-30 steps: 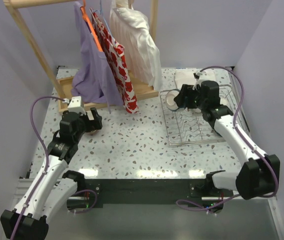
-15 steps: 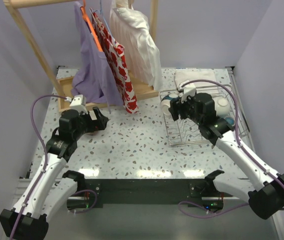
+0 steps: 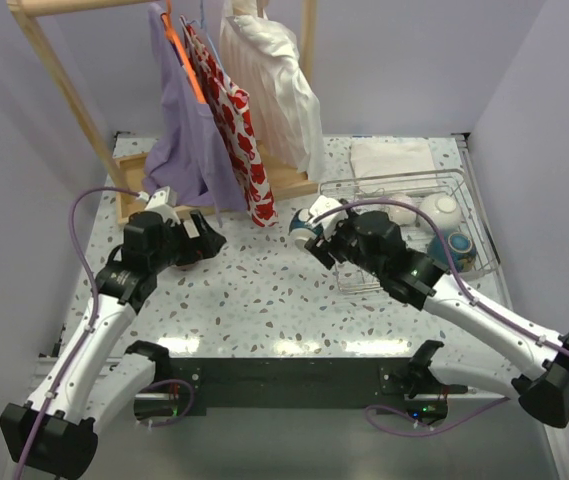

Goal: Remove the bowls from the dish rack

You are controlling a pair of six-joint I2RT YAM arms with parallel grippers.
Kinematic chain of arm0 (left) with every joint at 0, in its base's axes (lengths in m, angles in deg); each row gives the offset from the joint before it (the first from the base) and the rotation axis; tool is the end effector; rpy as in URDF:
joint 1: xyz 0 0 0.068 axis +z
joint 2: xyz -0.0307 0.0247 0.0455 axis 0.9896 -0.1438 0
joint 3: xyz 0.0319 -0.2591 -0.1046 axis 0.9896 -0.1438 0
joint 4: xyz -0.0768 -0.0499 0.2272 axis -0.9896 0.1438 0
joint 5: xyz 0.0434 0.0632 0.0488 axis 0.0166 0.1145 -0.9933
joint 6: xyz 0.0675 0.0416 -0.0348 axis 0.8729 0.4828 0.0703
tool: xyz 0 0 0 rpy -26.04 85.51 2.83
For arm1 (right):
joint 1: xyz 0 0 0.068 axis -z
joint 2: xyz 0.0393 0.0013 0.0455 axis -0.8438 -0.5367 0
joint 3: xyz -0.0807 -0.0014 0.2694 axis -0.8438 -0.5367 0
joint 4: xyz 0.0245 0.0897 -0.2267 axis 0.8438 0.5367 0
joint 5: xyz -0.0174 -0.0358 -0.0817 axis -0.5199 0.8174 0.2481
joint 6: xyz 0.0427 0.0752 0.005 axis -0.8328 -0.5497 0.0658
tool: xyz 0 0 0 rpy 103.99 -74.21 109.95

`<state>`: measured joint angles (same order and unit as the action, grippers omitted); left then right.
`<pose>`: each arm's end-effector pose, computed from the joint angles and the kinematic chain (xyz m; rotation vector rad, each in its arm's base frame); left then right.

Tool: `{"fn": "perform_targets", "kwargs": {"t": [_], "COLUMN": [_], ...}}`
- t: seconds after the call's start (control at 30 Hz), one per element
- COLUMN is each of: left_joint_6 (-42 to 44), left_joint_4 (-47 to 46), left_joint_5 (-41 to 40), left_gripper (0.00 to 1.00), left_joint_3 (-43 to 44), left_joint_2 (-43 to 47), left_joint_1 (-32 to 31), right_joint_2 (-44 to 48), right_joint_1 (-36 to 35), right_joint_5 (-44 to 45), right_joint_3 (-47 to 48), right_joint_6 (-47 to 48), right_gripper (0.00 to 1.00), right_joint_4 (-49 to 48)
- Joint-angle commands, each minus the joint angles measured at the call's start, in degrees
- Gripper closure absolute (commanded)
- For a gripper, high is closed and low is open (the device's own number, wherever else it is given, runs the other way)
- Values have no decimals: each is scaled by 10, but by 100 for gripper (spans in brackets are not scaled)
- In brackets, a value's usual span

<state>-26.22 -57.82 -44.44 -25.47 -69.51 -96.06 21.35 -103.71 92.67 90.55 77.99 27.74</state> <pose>0.1858 -0.0586 0.2773 -0.2729 2.1479 -0.6421 0.1844 0.1794 0.3238 -0.9537 1.6749 0.2228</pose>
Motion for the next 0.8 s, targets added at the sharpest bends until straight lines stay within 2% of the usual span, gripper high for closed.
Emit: {"fn": "perform_targets", "kwargs": {"t": [0.0, 0.07, 0.33, 0.57, 0.77], "left_joint_6": [-39, -51, -84, -92, -91], "left_joint_4": [15, 18, 45, 72, 92], "left_joint_5": [29, 35, 69, 126, 160], "left_gripper": [2, 2, 2, 1, 1], "left_joint_3": [29, 33, 61, 77, 92], "left_joint_2": [-15, -23, -59, -105, -146], "left_joint_1": [-3, -3, -3, -3, -8], "right_joint_2": [-8, -24, -100, -165, -201], "right_joint_1": [-51, -88, -232, -303, -342], "right_joint_5": [53, 64, 204, 265, 293], "right_joint_3": [-14, -22, -72, -101, -112], "right_joint_6": [65, 97, 194, 280, 356], "right_gripper": [100, 100, 100, 100, 100], "right_joint_4": [-102, -115, -249, -376, -445]}}
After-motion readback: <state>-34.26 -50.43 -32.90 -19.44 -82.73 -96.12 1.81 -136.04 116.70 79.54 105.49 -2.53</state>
